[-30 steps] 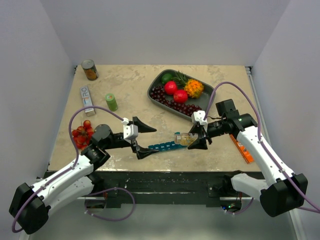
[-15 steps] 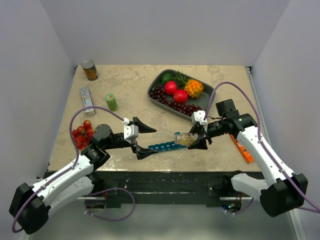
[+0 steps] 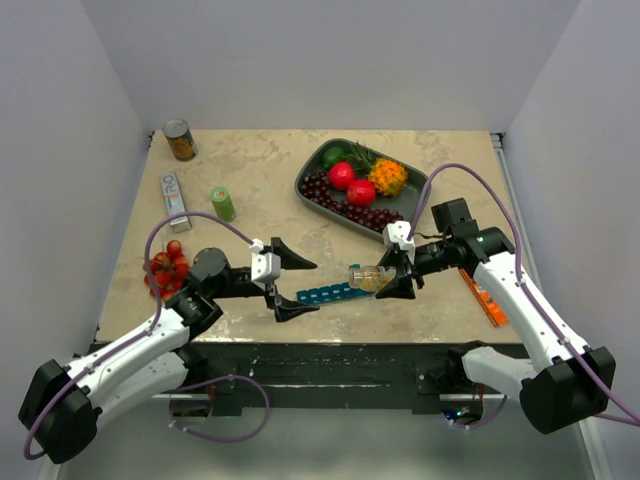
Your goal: Sort the pills into containers
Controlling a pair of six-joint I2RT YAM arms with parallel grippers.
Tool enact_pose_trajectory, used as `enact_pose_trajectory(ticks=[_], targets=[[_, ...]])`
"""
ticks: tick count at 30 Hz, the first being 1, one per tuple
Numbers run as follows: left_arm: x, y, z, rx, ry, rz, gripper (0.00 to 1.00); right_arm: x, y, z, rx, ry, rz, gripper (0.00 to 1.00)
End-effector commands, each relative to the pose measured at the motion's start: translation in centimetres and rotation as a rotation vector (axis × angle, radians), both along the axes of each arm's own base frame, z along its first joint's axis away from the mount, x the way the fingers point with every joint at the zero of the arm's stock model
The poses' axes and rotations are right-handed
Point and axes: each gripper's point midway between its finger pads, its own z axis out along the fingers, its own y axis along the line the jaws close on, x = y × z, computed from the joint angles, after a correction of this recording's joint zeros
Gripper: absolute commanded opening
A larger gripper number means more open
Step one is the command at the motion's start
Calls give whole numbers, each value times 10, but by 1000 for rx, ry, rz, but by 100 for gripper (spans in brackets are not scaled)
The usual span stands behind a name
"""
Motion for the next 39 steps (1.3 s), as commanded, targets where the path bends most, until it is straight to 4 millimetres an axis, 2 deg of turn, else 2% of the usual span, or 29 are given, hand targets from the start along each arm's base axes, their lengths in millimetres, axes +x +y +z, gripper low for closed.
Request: enact_pose_trajectory(ticks=[1, 5, 7, 8, 10, 11, 13, 14, 17, 21, 28, 39], targets=[[1, -7, 19, -39, -119, -31, 94, -1, 5, 11, 56, -16, 23, 0], [5, -15, 20, -40, -123, -38, 94, -1, 5, 10, 57, -14, 24, 0], [3, -20, 28, -65, -135, -52, 93, -1, 5, 10, 58, -12, 25, 0], [5, -24, 25, -63, -124, -51, 93, -1, 5, 10, 56, -13, 24, 0], [2, -34, 32, -79, -140, -73, 93, -1, 5, 9, 57, -11, 25, 0], [4, -39, 27, -67, -124, -77, 92, 0, 5, 9, 56, -13, 24, 0], [4, -49, 35, -82, -134, -84, 92, -1, 5, 9, 55, -14, 24, 0], [5, -55, 31, -73, -121, -80, 91, 0, 5, 9, 56, -11, 22, 0], [9, -66, 38, -84, -131, -70, 91, -1, 5, 9, 55, -10, 21, 0], [13, -73, 39, -81, -137, -57, 88, -1, 5, 8, 55, -10, 23, 0], [19, -79, 35, -71, -106, -25, 78, -1, 5, 8, 57, -11, 21, 0], [13, -84, 42, -115, -45, -13, 73, 0, 5, 6, 53, -10, 18, 0]])
